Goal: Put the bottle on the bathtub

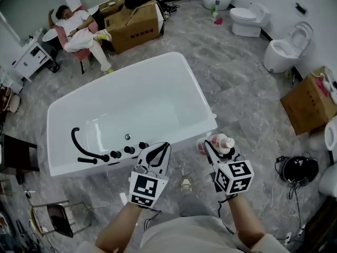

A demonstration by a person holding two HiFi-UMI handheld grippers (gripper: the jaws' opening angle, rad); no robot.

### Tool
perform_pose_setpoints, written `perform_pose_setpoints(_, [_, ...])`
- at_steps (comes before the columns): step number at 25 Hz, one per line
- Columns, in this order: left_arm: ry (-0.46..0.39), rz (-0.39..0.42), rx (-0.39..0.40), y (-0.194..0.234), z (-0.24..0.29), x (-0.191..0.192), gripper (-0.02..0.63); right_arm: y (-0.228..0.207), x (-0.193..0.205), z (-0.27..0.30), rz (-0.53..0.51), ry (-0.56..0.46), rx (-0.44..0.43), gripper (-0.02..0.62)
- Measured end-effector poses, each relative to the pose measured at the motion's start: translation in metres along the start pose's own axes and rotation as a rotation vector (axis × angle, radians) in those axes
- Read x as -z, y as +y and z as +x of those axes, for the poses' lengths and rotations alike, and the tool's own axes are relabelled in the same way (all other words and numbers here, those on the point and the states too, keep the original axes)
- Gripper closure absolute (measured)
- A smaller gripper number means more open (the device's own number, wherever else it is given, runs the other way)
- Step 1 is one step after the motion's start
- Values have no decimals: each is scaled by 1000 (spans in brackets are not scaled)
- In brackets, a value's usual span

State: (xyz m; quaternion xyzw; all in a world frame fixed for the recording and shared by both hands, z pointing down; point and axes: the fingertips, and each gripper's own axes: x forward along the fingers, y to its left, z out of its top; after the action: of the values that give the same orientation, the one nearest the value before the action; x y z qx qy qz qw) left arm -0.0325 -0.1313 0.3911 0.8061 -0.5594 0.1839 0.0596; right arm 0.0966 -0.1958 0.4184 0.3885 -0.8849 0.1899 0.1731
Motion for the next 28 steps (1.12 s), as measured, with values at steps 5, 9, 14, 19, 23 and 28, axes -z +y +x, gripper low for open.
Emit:
perform_pose_setpoints(5, [48, -24, -1, 16, 59, 18, 583, -34, 7, 56, -22, 30, -13, 354])
perform_pose_setpoints(9, [89, -52, 6, 21, 84, 38, 583, -46, 21, 88, -20, 44, -9, 354])
perform_pose_setpoints(14, [126, -76, 21, 28, 108, 61, 584, -57, 40, 121, -14, 64, 9, 354])
perform_pose_setpoints(19, [168, -98, 48, 34, 133, 97, 584, -72, 72, 155, 6, 88, 49, 354])
perform_pose_setpoints(23, [198, -115, 66, 39, 153, 129, 584, -82, 103, 184, 31, 93, 66, 354])
perform_pose_setpoints(28, [241, -132, 90, 46, 178, 173, 583, -88, 140, 223, 1, 126, 80, 354])
